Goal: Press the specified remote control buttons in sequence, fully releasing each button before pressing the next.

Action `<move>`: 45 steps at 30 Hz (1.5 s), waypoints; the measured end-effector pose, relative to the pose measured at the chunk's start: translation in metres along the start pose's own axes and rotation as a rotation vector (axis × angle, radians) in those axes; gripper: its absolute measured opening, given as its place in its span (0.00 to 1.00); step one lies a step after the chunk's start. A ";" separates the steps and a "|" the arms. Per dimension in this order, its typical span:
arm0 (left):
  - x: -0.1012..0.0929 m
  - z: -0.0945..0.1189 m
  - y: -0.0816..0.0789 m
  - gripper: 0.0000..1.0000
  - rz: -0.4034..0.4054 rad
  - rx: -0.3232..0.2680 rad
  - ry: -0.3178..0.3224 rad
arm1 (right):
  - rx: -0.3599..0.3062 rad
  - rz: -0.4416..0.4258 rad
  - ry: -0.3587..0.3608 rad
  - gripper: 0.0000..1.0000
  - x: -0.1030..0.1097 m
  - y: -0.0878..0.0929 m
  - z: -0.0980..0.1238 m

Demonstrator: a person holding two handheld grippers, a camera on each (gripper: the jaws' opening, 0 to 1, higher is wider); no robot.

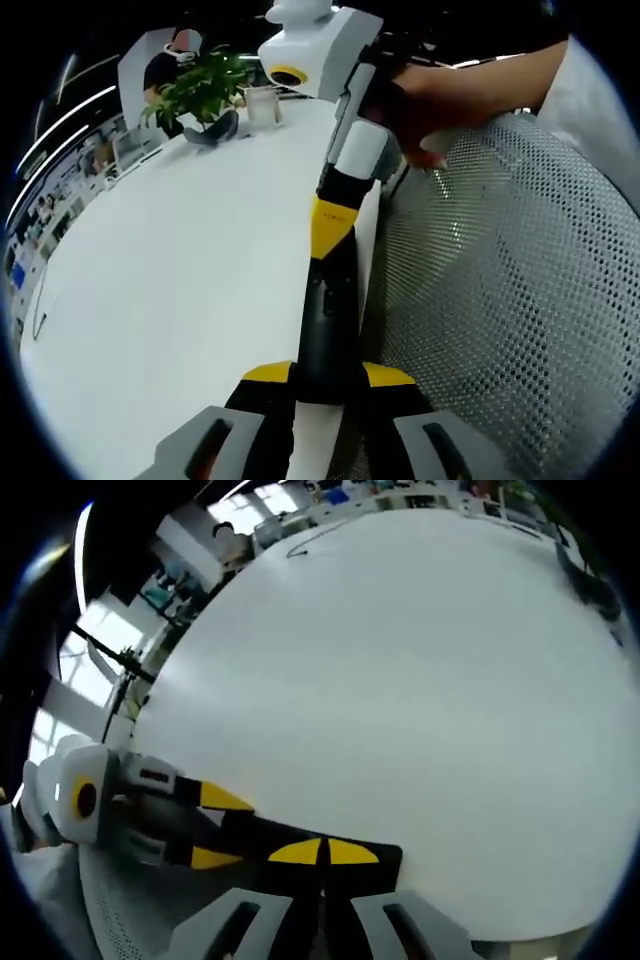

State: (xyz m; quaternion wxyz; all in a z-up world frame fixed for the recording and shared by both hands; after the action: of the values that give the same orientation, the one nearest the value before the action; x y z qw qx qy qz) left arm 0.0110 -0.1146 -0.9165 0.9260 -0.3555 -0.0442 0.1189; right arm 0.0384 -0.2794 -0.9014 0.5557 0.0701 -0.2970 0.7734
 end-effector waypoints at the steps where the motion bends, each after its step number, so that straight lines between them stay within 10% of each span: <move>1: 0.000 0.000 0.000 0.24 0.001 0.000 0.000 | 0.001 0.008 0.002 0.00 0.001 0.000 0.000; 9: 0.002 0.000 -0.001 0.24 -0.022 -0.003 -0.007 | 0.002 0.132 0.052 0.00 0.005 -0.001 -0.003; 45: 0.005 -0.001 -0.004 0.25 0.061 0.000 -0.029 | 0.055 0.042 -0.028 0.00 0.009 -0.001 0.002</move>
State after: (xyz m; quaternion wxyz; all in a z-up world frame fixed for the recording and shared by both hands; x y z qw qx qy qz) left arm 0.0163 -0.1168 -0.9141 0.9212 -0.3550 -0.0467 0.1521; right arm 0.0358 -0.2725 -0.8954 0.5330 0.0898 -0.2847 0.7917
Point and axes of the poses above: the point that each gripper's makers call its tool centre point, and the gripper's own axes: z roughly backward along the fingers, x roughly to its left, y roughly out of its underside, the point moved 9 cm from there along z, roughly backward along the fingers, and after that the axes turned 2 degrees about -x, right-handed, at the moved point
